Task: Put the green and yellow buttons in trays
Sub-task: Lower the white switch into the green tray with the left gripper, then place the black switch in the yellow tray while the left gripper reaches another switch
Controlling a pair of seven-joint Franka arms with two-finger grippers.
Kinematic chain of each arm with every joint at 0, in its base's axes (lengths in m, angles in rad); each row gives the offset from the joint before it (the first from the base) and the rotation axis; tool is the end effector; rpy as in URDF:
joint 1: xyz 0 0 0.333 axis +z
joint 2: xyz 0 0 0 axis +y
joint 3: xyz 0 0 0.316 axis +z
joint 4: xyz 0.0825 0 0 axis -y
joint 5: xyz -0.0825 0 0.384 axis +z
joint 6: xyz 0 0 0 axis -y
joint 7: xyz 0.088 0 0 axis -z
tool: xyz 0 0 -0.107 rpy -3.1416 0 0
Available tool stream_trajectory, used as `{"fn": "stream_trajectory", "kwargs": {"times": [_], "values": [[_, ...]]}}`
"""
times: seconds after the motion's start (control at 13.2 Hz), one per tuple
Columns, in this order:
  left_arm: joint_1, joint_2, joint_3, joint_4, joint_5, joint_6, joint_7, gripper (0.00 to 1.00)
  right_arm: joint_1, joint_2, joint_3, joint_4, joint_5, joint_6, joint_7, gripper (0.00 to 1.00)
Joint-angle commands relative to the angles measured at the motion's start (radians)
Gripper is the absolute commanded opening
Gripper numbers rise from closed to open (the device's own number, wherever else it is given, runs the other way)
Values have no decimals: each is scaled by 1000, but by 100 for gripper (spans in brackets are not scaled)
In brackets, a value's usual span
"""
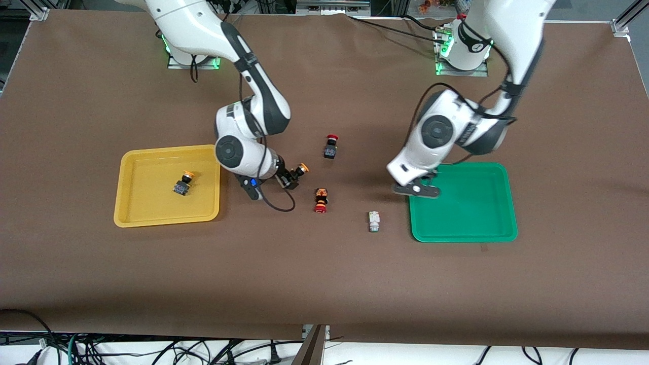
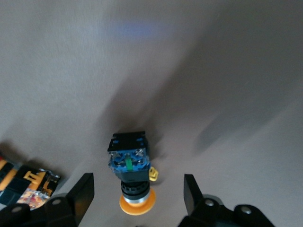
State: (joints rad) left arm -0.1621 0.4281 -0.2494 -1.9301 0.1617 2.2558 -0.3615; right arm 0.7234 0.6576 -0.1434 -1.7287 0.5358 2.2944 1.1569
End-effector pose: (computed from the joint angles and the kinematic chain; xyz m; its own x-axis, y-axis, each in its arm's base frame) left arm 0.5663 -0.2356 0.2643 0.9875 -0.1383 -0.0753 -0.1417 -0.9890 -0.0426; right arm 0.5434 0.3789 0.2000 0.5743 -0.7614 -0.3006 -0.7984 -0.6021 -0.0003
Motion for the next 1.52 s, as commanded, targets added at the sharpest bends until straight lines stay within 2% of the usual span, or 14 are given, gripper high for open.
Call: {"fn": "stream_trajectory", "kwargs": {"times": [0.0,0.15,0.23,0.38,0.46,0.53,0.68,0.83,0.99,1.14,1.21,1.44], "values": [[56,0,91,-13,1,10,233,0,40,46,-12,23,30,57,15,85],[56,30,116,-49,-31,98,266,0,71,62,-12,12,30,100,35,82],[59,52,125,-55,-31,137,268,0,76,62,-13,12,29,97,29,68],[76,80,131,-56,-34,168,269,0,68,48,-18,11,29,82,14,21],[76,83,131,-56,-42,168,268,0,67,36,-33,15,21,35,11,10],[76,92,131,-52,-85,168,268,24,64,15,-68,18,10,-25,-8,8],[76,80,130,-26,-139,145,260,100,65,-44,-172,15,7,-201,-165,8],[53,70,119,69,-184,30,250,100,67,-76,-287,9,-72,-335,-346,8],[23,90,104,114,-240,22,211,100,67,-88,-349,-26,-192,-355,-469,8],[-43,154,101,190,-237,47,92,100,67,-87,-418,-74,-198,-327,-625,10],[-78,191,101,221,-232,66,22,100,65,-87,-436,-104,-194,-294,-684,10],[-160,300,102,345,-225,119,-104,100,64,-79,-436,-199,-188,-141,-738,15]]}}
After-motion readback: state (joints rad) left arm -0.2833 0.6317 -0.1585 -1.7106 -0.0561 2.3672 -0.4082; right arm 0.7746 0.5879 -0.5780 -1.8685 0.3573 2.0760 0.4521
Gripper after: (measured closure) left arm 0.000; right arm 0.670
